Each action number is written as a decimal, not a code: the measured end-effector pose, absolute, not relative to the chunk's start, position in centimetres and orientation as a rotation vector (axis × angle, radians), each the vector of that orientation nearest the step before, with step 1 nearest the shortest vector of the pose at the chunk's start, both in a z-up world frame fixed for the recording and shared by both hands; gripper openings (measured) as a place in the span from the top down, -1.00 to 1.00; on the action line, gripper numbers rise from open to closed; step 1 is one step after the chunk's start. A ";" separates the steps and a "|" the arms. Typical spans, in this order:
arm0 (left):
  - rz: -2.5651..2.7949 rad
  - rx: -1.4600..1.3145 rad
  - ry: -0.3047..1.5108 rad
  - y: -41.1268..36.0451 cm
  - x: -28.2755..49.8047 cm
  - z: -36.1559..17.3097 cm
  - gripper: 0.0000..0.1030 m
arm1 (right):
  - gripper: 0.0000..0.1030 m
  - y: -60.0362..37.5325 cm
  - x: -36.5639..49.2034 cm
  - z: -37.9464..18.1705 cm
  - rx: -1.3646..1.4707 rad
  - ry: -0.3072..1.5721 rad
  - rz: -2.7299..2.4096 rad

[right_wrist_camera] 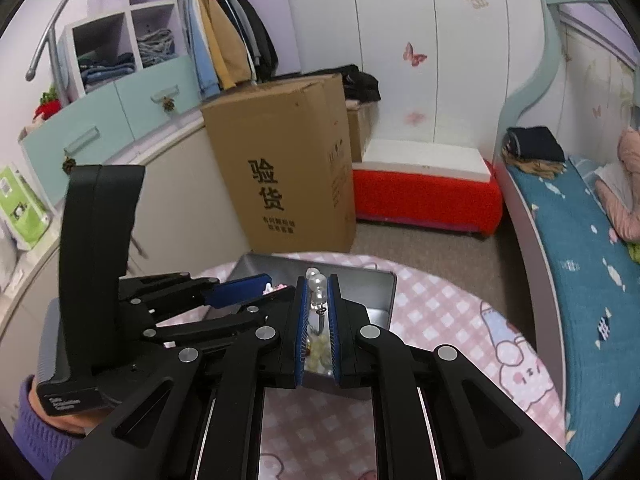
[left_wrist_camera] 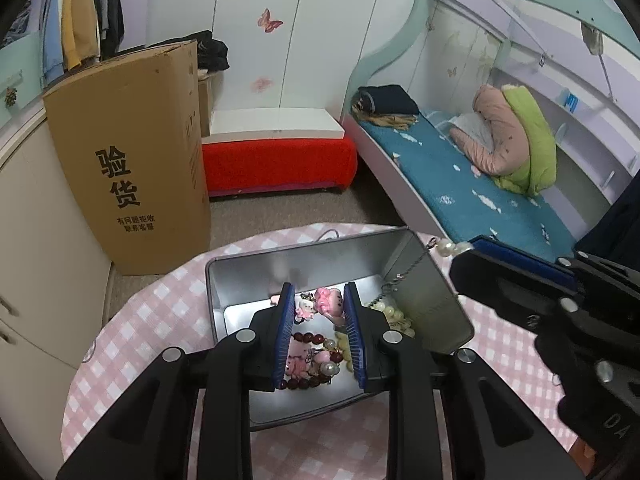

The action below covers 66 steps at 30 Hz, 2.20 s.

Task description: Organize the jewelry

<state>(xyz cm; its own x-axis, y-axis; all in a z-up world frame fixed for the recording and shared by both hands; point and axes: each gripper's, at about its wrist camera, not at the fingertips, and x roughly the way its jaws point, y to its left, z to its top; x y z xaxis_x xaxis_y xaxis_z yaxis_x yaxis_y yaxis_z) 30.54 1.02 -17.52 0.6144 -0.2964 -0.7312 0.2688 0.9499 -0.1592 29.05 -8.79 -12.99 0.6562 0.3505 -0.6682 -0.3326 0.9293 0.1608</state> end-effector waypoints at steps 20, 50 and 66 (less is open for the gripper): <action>-0.300 -0.058 0.843 1.4 30.2 -17.6 0.27 | 0.80 -9.3 29.4 -14.9 0.043 0.811 0.376; -0.115 -0.023 0.593 4.4 19.6 -9.3 -0.76 | -0.29 -12.6 19.5 -7.8 0.044 0.635 0.292; -0.112 0.026 0.414 3.3 7.3 -3.4 -0.87 | -0.65 -12.4 7.0 -1.4 -0.027 0.448 0.229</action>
